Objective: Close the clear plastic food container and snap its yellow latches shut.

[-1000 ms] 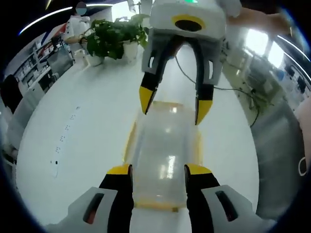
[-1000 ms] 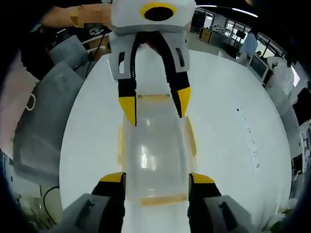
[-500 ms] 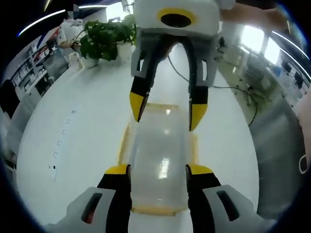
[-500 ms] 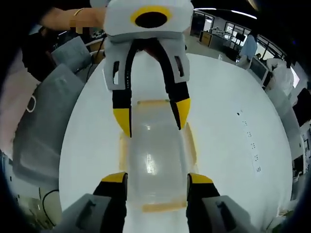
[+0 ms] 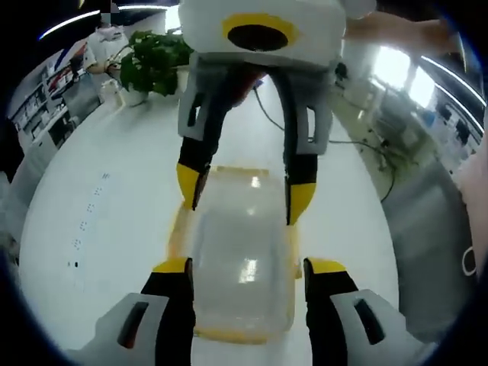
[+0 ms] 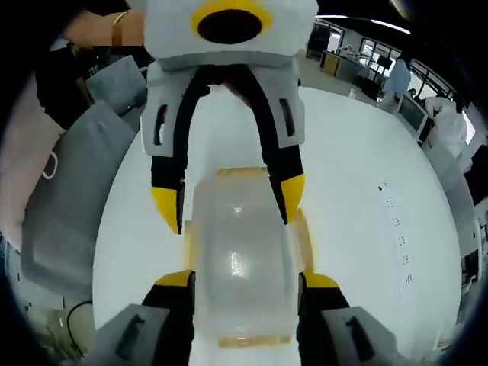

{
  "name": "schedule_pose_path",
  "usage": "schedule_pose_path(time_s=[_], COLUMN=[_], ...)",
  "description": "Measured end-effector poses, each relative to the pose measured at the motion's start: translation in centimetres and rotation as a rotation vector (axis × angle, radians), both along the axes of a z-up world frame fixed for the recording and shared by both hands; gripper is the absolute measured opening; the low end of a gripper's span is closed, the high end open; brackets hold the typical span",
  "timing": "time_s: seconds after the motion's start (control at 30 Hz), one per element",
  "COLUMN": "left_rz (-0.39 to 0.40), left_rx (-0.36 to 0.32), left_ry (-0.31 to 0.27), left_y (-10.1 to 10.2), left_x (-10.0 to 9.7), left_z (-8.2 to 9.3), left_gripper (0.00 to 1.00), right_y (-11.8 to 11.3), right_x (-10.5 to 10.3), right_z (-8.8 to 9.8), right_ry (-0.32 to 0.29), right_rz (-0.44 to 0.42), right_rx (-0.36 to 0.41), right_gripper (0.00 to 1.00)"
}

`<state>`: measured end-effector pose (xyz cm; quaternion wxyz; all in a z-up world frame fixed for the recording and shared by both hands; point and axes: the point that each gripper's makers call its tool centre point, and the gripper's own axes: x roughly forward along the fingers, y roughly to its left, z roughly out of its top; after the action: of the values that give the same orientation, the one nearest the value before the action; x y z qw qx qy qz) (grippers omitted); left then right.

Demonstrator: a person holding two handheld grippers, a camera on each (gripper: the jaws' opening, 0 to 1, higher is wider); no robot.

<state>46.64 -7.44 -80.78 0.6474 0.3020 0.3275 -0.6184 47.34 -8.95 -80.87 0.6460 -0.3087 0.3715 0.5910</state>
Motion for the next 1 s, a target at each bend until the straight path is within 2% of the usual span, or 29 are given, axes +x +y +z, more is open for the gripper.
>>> schedule_pose_path(time_s=[0.07, 0.23, 0.33, 0.43, 0.5, 0.67, 0.77, 0.87, 1.0], left_rz=[0.003, 0.016, 0.023, -0.056, -0.054, -0.010, -0.004, -0.026, 0.027], left_rx=[0.003, 0.025, 0.008, 0.074, 0.074, 0.036, 0.028, 0.043, 0.007], left_ry=[0.001, -0.063, -0.080, -0.170, -0.173, -0.163, -0.166, -0.187, -0.160], left_y=[-0.3, -0.4, -0.7, -0.7, -1.0, -1.3, -1.3, -1.3, -1.4], left_x=[-0.4, -0.3, -0.5, -0.7, -1.0, -0.6, -0.6, -0.7, -0.4], left_z=[-0.1, -0.4, -0.5, -1.0, -1.1, -1.0, -1.0, -1.2, -1.0], left_gripper=[0.57, 0.58, 0.58, 0.59, 0.60, 0.57, 0.57, 0.58, 0.57], right_y=[0.4, 0.5, 0.6, 0.4, 0.5, 1.0, 1.6, 2.1, 2.1], right_x=[0.3, 0.7, 1.0, 1.2, 1.4, 1.4, 1.6, 1.5, 1.7], right_z=[0.3, -0.3, -0.2, -0.2, -0.1, -0.7, -0.8, -1.2, -1.4], right_ry=[0.012, -0.021, -0.015, -0.013, -0.022, -0.021, 0.014, 0.109, 0.146], right_rz=[-0.021, 0.004, -0.003, 0.005, 0.000, 0.019, 0.018, 0.009, 0.036], right_rx=[0.026, -0.008, -0.018, -0.027, -0.021, -0.028, -0.019, -0.025, -0.064], right_gripper=[0.52, 0.51, 0.49, 0.48, 0.52, 0.54, 0.54, 0.58, 0.58])
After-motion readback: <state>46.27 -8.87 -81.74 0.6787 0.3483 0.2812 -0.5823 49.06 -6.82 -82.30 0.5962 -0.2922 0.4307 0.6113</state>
